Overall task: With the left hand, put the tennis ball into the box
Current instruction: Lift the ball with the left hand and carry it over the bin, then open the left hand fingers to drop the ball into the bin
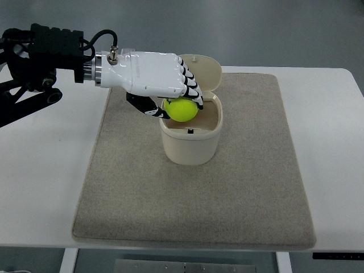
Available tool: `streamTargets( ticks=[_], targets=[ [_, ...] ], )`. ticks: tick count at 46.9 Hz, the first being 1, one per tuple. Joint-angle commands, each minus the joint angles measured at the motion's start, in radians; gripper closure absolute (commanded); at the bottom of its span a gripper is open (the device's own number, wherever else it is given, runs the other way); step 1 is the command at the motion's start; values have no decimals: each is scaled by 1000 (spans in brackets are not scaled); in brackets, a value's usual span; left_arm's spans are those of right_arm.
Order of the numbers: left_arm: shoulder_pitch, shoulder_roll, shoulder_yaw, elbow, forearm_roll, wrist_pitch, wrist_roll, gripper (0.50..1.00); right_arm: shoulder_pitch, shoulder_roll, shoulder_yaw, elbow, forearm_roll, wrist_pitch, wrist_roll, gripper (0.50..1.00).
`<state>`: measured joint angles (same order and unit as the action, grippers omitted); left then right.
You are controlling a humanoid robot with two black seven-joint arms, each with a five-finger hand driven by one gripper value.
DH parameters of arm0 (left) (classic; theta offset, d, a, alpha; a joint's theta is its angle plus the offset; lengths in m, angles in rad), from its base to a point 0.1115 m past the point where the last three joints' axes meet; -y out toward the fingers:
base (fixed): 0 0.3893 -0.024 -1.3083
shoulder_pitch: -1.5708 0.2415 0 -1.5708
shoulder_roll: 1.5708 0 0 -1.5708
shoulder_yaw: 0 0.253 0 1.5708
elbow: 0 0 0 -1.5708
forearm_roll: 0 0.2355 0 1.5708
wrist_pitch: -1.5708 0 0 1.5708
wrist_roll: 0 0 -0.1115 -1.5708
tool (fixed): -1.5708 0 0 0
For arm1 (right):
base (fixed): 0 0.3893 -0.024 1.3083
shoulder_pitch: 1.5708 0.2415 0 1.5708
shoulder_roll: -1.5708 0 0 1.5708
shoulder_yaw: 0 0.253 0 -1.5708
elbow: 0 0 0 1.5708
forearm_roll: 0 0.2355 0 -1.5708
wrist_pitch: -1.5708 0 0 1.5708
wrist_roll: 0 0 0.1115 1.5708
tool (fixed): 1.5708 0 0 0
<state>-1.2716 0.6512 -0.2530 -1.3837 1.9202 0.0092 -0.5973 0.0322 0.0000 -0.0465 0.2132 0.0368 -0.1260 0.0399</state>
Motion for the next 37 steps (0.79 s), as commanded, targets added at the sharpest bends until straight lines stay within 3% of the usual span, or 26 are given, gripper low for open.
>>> streamTargets(
  ticks=[1, 8, 13, 24, 27, 37],
  targets=[
    [3, -16, 0, 14, 0, 2, 1, 1000, 0, 0, 0, 0, 0, 0, 0, 599],
    [8, -19, 0, 23, 0, 2, 1, 952, 0, 0, 0, 0, 0, 0, 0, 599],
    [12, -33, 0, 28, -1, 2, 1, 855, 0, 0, 0, 0, 0, 0, 0, 599],
    [15, -41, 0, 35, -1, 3, 1, 838, 0, 0, 0, 0, 0, 0, 0, 599],
    [15, -42, 0, 37, -1, 3, -1, 804, 0, 0, 0, 0, 0, 0, 0, 599],
    [15, -42, 0, 35, -3, 3, 1, 774, 0, 0, 0, 0, 0, 0, 0, 599]
  ],
)
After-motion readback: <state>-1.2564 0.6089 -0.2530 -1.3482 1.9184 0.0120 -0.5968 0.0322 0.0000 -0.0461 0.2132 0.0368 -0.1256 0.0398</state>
